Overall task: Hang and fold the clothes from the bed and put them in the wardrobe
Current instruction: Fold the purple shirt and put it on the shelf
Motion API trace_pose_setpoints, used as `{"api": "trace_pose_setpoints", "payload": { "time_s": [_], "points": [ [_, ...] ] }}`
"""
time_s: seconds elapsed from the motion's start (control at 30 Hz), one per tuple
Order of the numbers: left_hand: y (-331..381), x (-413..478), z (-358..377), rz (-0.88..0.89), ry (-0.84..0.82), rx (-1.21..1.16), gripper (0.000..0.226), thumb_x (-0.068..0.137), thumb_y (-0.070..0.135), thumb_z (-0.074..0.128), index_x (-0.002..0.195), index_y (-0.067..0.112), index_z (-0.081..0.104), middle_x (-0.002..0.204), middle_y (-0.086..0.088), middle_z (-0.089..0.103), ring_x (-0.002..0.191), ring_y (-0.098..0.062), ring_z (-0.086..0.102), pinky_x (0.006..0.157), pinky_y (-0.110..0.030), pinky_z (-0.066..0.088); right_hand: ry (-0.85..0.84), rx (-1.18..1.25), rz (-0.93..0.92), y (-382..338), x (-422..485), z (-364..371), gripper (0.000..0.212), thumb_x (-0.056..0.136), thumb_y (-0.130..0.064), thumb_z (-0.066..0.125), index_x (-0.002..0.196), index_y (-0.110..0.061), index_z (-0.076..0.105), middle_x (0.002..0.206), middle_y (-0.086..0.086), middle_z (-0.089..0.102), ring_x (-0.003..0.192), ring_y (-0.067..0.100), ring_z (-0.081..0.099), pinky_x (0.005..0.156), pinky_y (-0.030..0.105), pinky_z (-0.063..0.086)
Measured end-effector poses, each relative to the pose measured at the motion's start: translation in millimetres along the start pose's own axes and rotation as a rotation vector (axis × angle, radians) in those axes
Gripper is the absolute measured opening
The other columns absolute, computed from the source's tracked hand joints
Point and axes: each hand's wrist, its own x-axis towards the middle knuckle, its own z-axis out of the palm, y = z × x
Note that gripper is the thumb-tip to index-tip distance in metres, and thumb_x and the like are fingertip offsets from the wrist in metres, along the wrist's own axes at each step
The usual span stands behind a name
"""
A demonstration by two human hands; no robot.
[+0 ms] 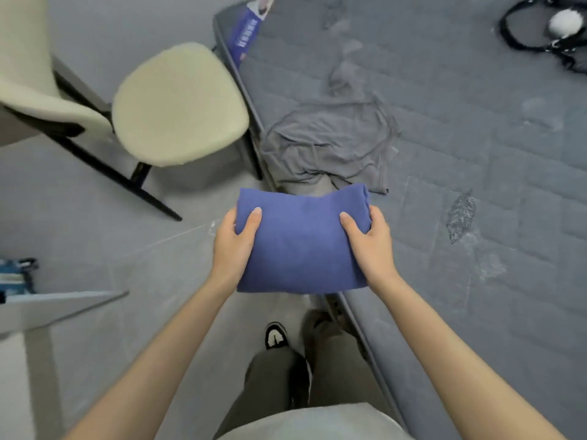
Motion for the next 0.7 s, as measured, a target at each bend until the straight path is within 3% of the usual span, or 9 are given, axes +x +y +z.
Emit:
{"api": "trace_pose_setpoints", "payload": {
  "time_s": [0.13,0.23,0.43,0.57,0.7],
  "points": [
    [8,-37,-99,-0.006,0.221,-0.1,0.006,0.093,0.038,0.057,0.091,0.034,0.062,0.086,0.023,0.07,0.08,0.006,0.065,0.065,-0.011,0.047,-0.231,-0.063,-0.093,-51,-35,77,0.018,0.091,-0.026,0.061,0.099,-0.011,0.055,0.098,0.002,0.065,0.09,0.018,0.063,0.081,0.035,0.051],
    [13,-69,-163,-0.01,0.399,-0.178,0.005,0.093,0.038,0.058,0.091,0.035,0.061,0.087,0.023,0.07,0.081,0.004,0.066,0.068,-0.015,0.048,-0.408,-0.13,-0.187,-87,-62,133,0.019,0.091,-0.029,0.061,0.098,-0.013,0.054,0.096,-0.001,0.064,0.09,0.017,0.063,0.081,0.034,0.05],
    [19,-149,-260,0.0,0.739,-0.316,0.004,0.093,0.039,0.058,0.094,0.036,0.061,0.087,0.024,0.069,0.08,0.006,0.065,0.064,-0.011,0.048,-0.724,-0.208,-0.337,-145,-131,232,0.019,0.09,-0.03,0.061,0.102,-0.017,0.055,0.093,-0.011,0.062,0.086,0.007,0.06,0.071,0.022,0.045],
    [23,-212,-310,0.007,0.952,-0.374,0.009,0.093,0.038,0.057,0.098,0.031,0.061,0.092,0.02,0.069,0.085,0.001,0.066,0.07,-0.019,0.049,-0.947,-0.238,-0.418,-170,-196,281,0.015,0.09,-0.03,0.061,0.096,-0.018,0.053,0.093,-0.009,0.062,0.084,0.009,0.06,0.071,0.024,0.045],
    [25,-273,-354,0.024,1.156,-0.409,0.019,0.095,0.034,0.056,0.107,0.02,0.061,0.106,0.003,0.068,0.097,-0.013,0.065,0.084,-0.03,0.053,-1.141,-0.257,-0.502,-193,-266,322,0.02,0.091,-0.031,0.06,0.1,-0.014,0.053,0.096,-0.004,0.063,0.087,0.011,0.061,0.069,0.025,0.045]
  ]
}}
